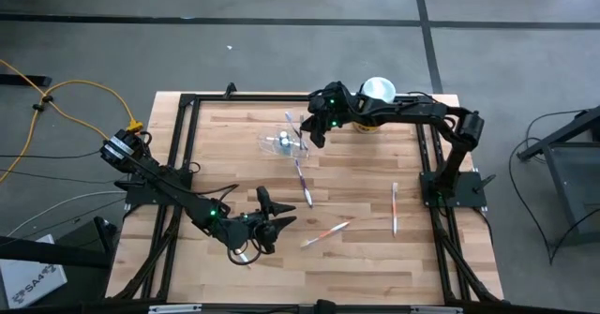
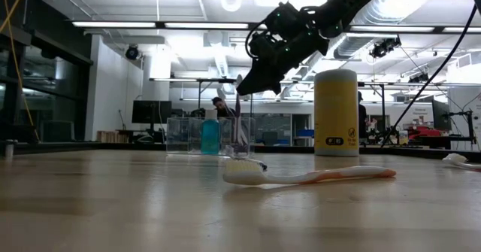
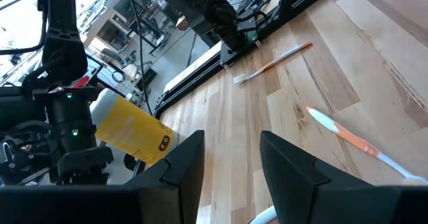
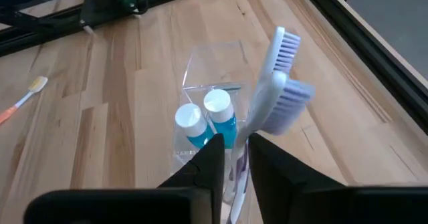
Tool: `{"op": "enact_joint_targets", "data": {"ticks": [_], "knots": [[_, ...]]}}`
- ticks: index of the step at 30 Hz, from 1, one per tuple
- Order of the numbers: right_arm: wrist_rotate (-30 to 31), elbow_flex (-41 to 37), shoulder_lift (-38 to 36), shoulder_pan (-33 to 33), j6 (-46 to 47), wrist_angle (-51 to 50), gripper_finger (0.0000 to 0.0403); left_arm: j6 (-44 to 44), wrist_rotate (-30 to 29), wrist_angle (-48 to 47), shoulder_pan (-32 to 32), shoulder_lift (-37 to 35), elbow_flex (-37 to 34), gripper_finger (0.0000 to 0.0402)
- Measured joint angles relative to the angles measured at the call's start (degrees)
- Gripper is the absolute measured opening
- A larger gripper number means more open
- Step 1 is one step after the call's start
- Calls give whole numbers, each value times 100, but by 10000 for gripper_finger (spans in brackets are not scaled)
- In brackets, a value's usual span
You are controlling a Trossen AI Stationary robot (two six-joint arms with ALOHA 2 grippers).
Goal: Pick & Place toothbrushing station
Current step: Put the left violet toothbrush into the transparent organizer, then put the violet toothbrush into transparent organizer
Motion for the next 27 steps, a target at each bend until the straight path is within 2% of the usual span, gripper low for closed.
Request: {"op": "enact_joint_targets", "data": {"ticks": [15,27], "knots": [[-37,0,0,0,107,-72,128,0,0,0,0,0,-2,138],[124,0,-299,79,142,-327,139,-166,-4,0,-15,0,0,138]]}}
